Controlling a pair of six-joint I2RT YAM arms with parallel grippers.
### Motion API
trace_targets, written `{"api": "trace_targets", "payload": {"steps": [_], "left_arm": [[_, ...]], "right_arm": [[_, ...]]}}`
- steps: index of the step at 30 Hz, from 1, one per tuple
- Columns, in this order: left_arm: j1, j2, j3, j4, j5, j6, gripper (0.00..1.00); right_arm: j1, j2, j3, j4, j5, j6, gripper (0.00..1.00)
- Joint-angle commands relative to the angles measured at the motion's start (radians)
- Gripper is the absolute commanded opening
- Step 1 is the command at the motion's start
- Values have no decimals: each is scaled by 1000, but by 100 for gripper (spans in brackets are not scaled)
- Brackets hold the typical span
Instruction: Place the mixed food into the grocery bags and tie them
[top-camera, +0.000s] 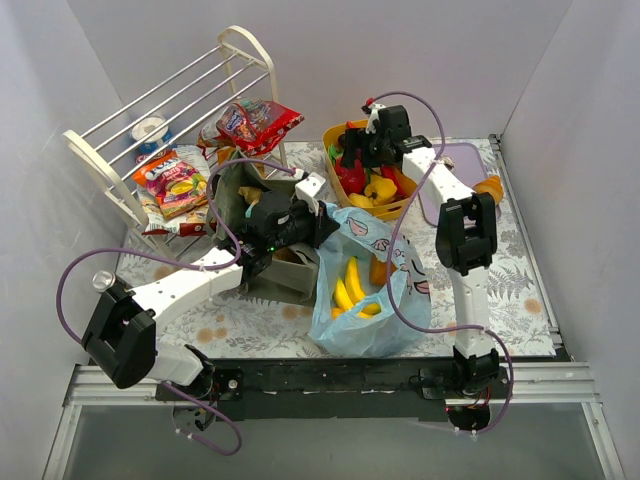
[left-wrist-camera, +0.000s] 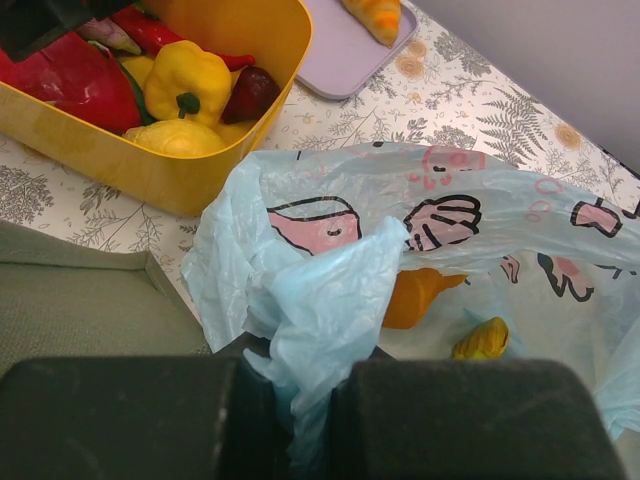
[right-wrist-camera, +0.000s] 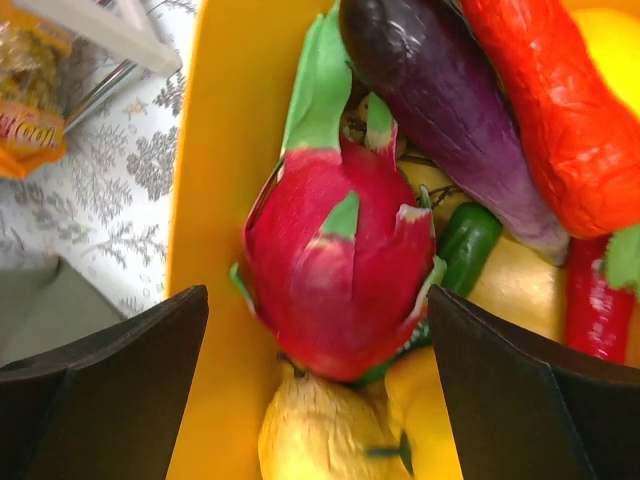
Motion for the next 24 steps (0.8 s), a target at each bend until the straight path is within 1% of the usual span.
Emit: {"api": "trace_targets", "payload": {"steps": [1,9,11,12,14,15,17,18,19,21,24], "left_arm": [[-7,2,13,-19,-3,13,0],[-8,-1,13,-17,2,9,0],[-8,-2,12,-16,-3,10,0],[-8,-5,9,-16,-6,12,0],[-8,-7,10,-17,-11,15,0],[-8,-8,10,-17,-11,16,0],[-8,-10,10,-19,-15,18,0],[-8,-10,9,-17,-15,18,0],[-8,-14,10,-17,-15,18,0],[-8,-14,10,-19,-17,19,0],[-8,-17,10,-16,-11,18,0]], "right_arm": [[0,80,86,51,-20,115,97],[47,198,145,5,60,107,97],[52,209,143,16,66,107,94],[53,213,136,28,60,106,82],[53,221,141,33,59,114,63],[53,226,149,25,57,115,46],[53,197,132,30,52,115,32],[53,177,112,40,48,114,20],[53,154,89,54,49,111,15],[52,66,15,100,69,100,9],[43,-20,-22,111,101,84,8]]}}
